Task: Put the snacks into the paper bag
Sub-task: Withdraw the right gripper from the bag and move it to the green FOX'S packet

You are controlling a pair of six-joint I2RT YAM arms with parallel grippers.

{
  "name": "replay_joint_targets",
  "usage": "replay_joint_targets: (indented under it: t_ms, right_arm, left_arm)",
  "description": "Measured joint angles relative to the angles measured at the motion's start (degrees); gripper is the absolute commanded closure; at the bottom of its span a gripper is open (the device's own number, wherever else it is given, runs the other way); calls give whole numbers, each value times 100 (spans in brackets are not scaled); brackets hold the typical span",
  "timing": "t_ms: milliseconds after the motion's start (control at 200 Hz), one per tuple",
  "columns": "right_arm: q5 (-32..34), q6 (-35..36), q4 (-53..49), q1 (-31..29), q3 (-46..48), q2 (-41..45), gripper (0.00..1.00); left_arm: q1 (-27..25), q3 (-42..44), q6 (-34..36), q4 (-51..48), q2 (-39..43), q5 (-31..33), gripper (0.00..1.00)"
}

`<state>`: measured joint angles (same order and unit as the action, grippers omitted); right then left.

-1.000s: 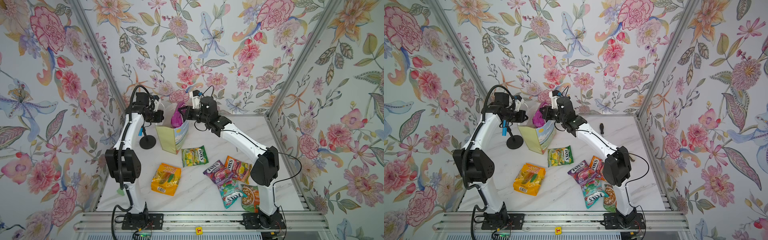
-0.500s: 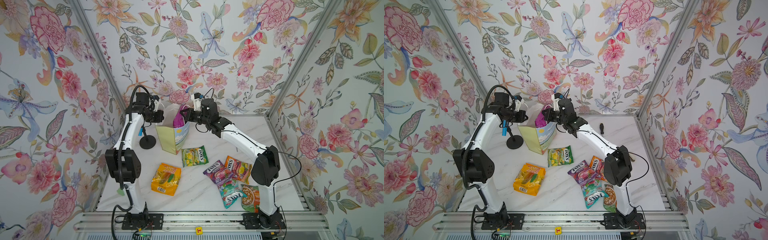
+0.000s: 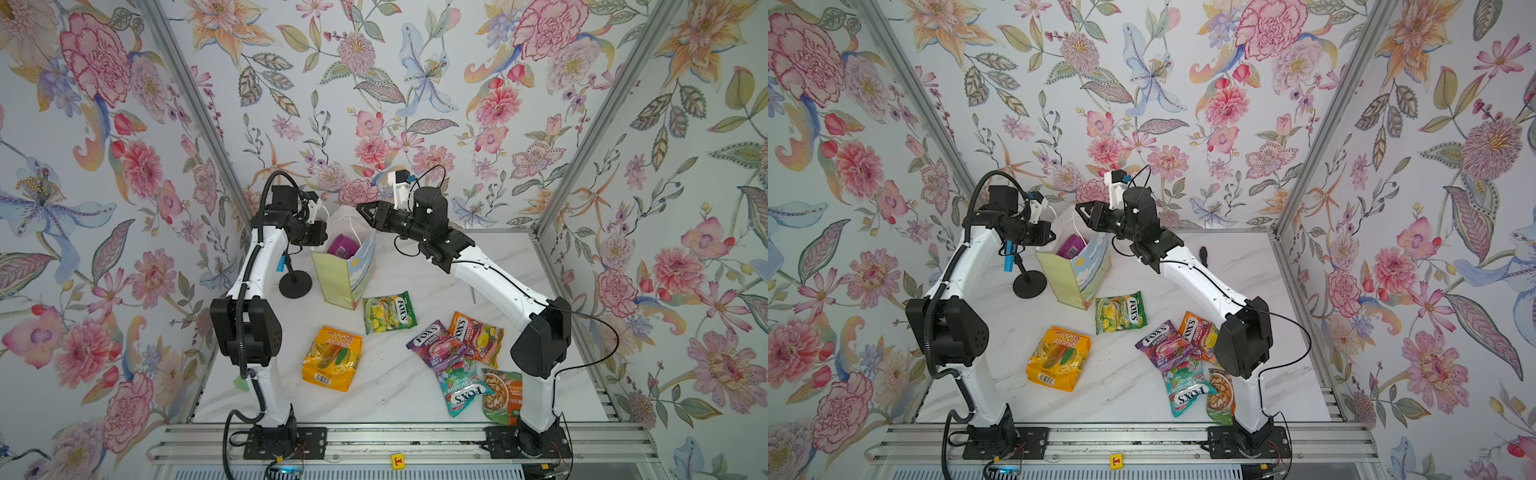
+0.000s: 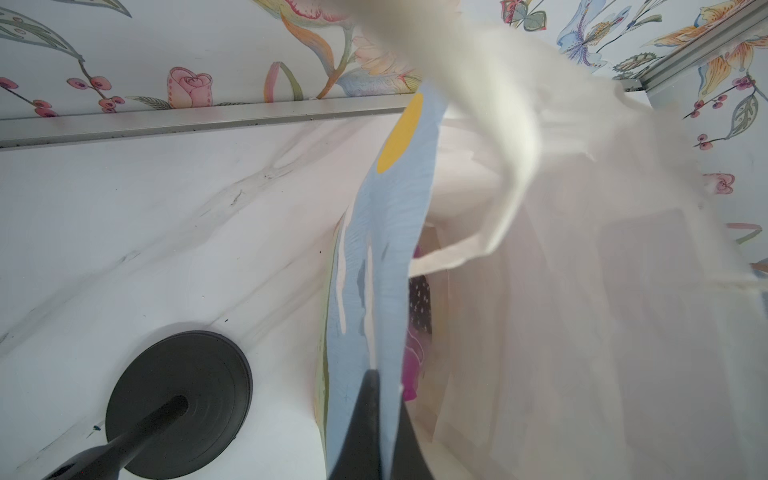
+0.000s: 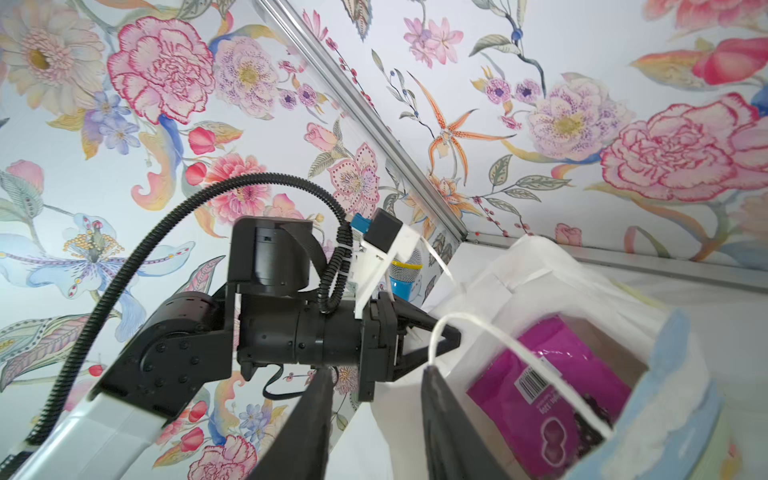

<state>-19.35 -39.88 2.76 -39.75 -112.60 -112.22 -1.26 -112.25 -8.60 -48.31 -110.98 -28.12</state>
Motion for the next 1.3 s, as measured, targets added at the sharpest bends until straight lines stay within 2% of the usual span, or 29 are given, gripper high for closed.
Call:
replay_joint_targets:
  t_ms: [150,270,550,796,1006,1121,1301]
  right_arm:
    - [-2,2,4,20,66,184,50]
    - [0,-4,26,63,603,621,48]
    - [181,42,17,116,3071,2330,44]
    - [839,39,-431,59,5075,3471,45]
    - [927,39,-837,457,5761,3469,46]
    - [826,66,-868,708,5799,3121,47]
    - [588,232,-892,776,5786,2385,50]
  left_arm:
    - [24,0,0,0,0,0,98]
    - [24,0,0,2,0,0,98]
    - [33,52,0,39,33,0,98]
    - [79,63,-2,50,33,-2,98]
    - [90,111,-2,98,44,-7,98]
    - [90,118,-2,107,48,-4,98]
    - [90,133,-2,105,66,-2,98]
